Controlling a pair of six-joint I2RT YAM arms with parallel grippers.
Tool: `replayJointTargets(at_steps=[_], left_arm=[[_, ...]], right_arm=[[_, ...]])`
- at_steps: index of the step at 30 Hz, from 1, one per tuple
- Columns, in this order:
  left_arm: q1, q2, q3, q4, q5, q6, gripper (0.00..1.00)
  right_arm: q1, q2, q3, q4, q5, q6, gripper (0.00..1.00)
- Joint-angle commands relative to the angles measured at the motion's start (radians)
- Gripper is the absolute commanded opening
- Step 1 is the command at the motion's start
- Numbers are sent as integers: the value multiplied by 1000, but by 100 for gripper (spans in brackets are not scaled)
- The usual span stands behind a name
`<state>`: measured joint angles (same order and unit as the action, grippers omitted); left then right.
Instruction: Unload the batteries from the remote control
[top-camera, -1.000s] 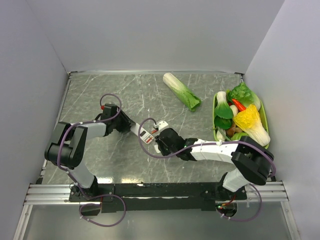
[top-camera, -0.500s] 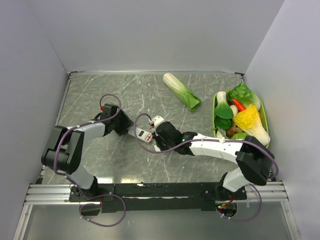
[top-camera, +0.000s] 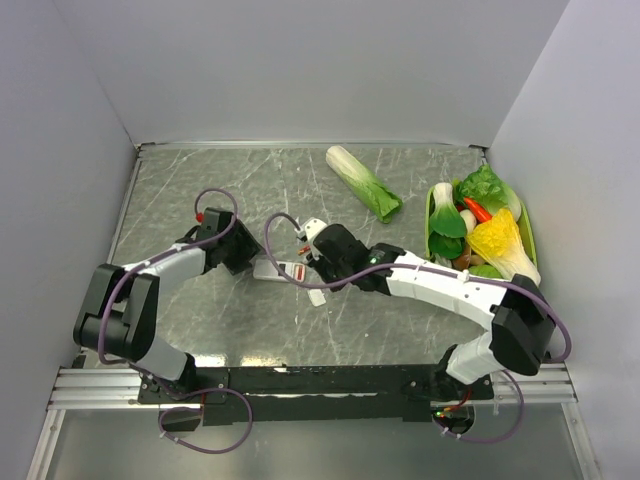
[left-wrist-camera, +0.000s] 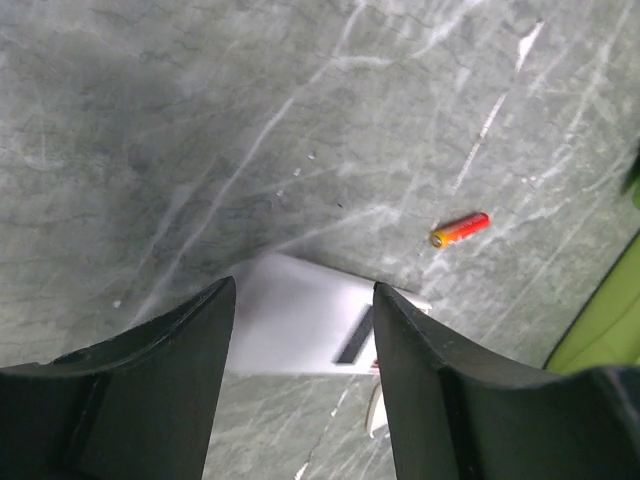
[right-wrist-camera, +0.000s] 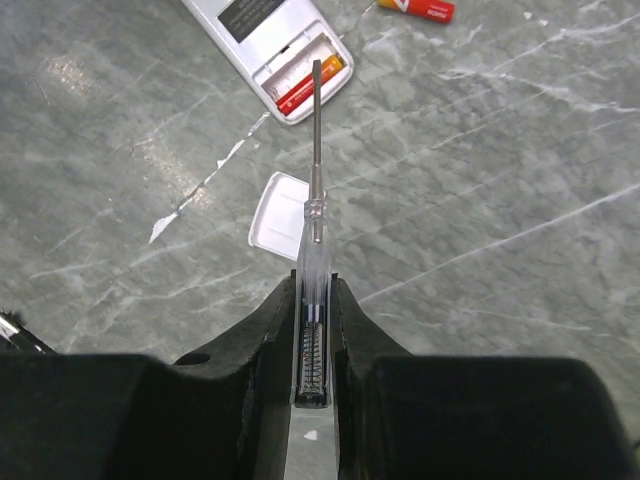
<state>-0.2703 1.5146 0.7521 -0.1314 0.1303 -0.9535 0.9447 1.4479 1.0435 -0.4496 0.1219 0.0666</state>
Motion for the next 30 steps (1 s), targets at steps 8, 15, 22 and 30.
replayJointTargets(at_steps=[8, 15, 22, 30], left_arm=[[-1, -111, -71, 124, 147, -2, 60], [6, -76, -86, 122, 166, 16, 58], [5, -146, -178, 365, 389, -7, 58], [-33, -123, -229, 552, 583, -168, 58]], right_arm=[[-50, 130, 266, -284, -105, -192, 0], [-44, 227, 380, -362, -65, -244, 0], [-46, 189, 336, -267, -110, -232, 0], [-47, 180, 331, -198, -116, -203, 0]])
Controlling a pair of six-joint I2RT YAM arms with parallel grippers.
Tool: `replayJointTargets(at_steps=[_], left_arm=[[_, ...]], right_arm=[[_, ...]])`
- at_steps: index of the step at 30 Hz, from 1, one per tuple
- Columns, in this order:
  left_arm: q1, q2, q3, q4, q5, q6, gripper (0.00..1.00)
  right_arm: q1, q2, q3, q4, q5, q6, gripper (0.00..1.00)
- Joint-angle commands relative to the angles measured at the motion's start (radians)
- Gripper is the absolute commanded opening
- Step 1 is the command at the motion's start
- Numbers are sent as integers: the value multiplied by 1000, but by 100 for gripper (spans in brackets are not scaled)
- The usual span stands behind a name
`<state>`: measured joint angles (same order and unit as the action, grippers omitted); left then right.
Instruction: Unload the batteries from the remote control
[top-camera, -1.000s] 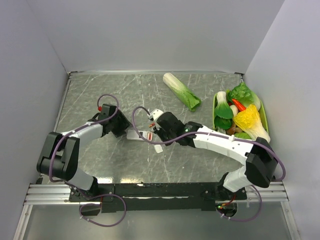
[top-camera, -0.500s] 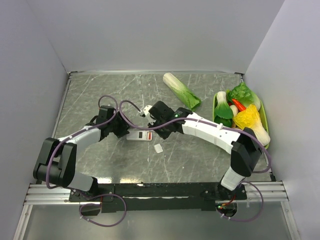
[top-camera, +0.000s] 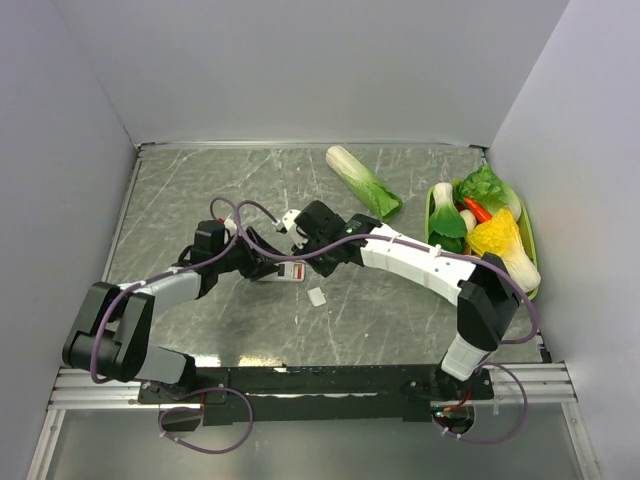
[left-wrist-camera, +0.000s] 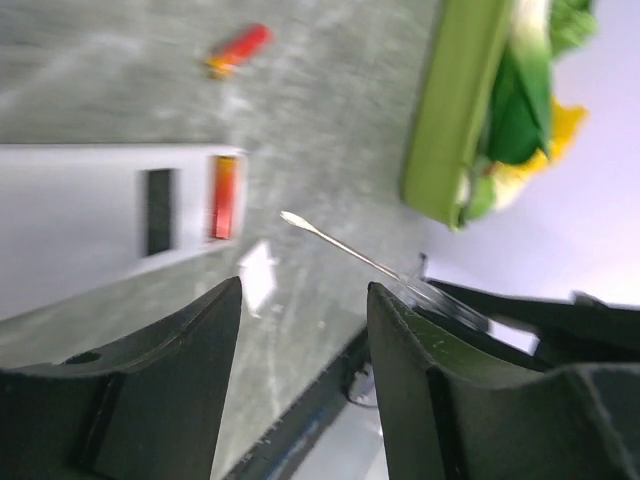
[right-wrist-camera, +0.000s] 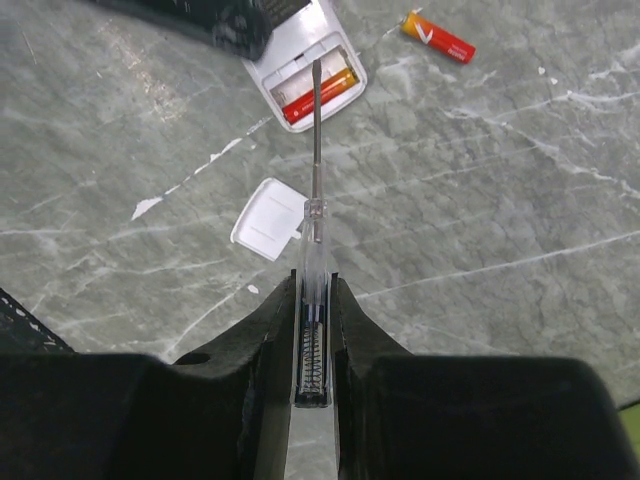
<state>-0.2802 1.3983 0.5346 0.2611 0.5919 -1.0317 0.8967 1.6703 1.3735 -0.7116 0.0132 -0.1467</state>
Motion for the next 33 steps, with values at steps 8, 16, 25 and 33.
replayJointTargets(at_steps=[8, 16, 25, 33], left_arm=[[-91, 17, -2, 190, 68, -192, 57], [-123, 48, 1, 211, 26, -258, 51], [-125, 61, 19, 198, -20, -320, 38], [-125, 50, 13, 216, -27, -380, 43]], right_arm=[[2, -69, -36, 167, -7, 87, 0], [4, -95, -68, 238, -53, 104, 0], [2, -109, -73, 264, -73, 118, 0], [2, -126, -91, 296, -75, 142, 0]])
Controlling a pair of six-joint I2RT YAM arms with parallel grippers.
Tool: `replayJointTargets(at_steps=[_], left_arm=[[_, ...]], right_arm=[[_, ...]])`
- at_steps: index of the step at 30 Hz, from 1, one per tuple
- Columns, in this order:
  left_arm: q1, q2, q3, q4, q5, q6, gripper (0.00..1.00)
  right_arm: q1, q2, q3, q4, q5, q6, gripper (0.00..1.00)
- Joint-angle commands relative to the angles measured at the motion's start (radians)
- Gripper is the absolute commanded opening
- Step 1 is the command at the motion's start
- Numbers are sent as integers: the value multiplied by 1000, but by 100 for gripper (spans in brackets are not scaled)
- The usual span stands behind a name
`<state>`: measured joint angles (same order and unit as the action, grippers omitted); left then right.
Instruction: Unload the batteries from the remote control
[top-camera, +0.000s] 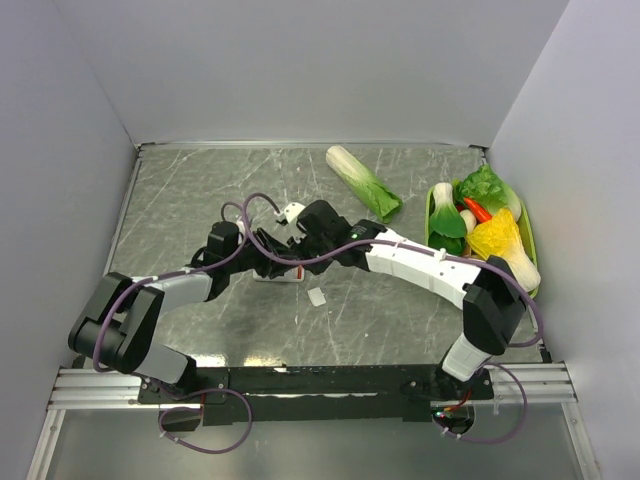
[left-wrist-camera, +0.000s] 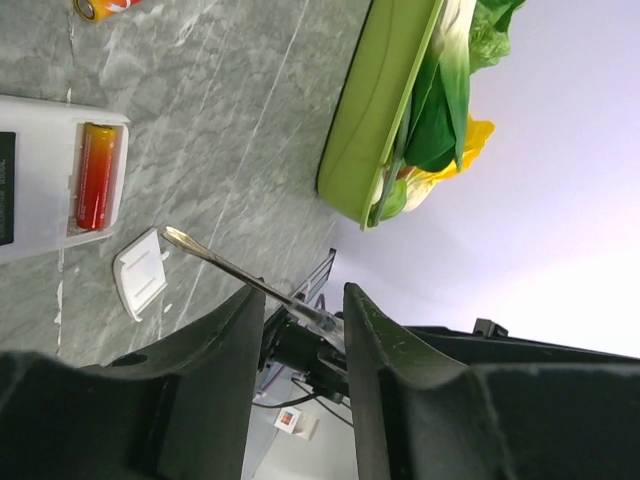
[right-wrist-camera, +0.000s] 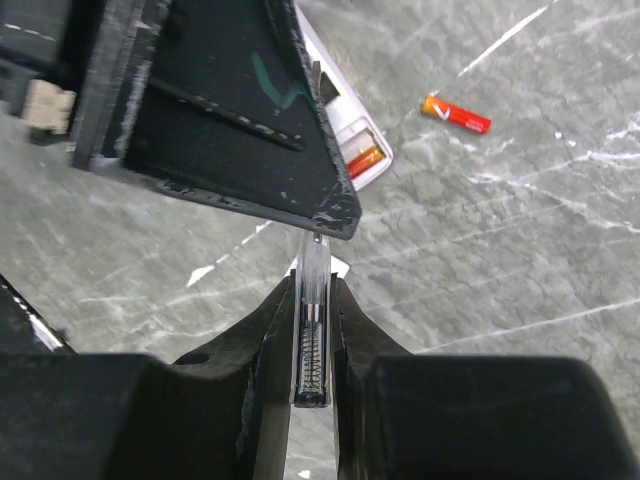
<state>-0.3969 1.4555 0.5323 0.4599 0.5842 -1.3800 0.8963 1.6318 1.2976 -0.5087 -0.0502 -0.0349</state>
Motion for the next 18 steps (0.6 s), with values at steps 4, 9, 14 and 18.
replayJointTargets(at_steps=[4, 9, 14, 18], left_arm=[[-8, -43, 14, -1, -55, -40, 28], [-8, -50, -26, 129, -34, -163, 1], [-8, -52, -80, 266, 3, -303, 1], [-8, -98, -101, 246, -24, -336, 1]], right_arm=[[4, -99, -29, 130, -30, 33, 0], [3, -137, -87, 211, -13, 64, 8], [3, -184, -145, 326, -17, 82, 18], [4, -278, -257, 458, 13, 93, 37]])
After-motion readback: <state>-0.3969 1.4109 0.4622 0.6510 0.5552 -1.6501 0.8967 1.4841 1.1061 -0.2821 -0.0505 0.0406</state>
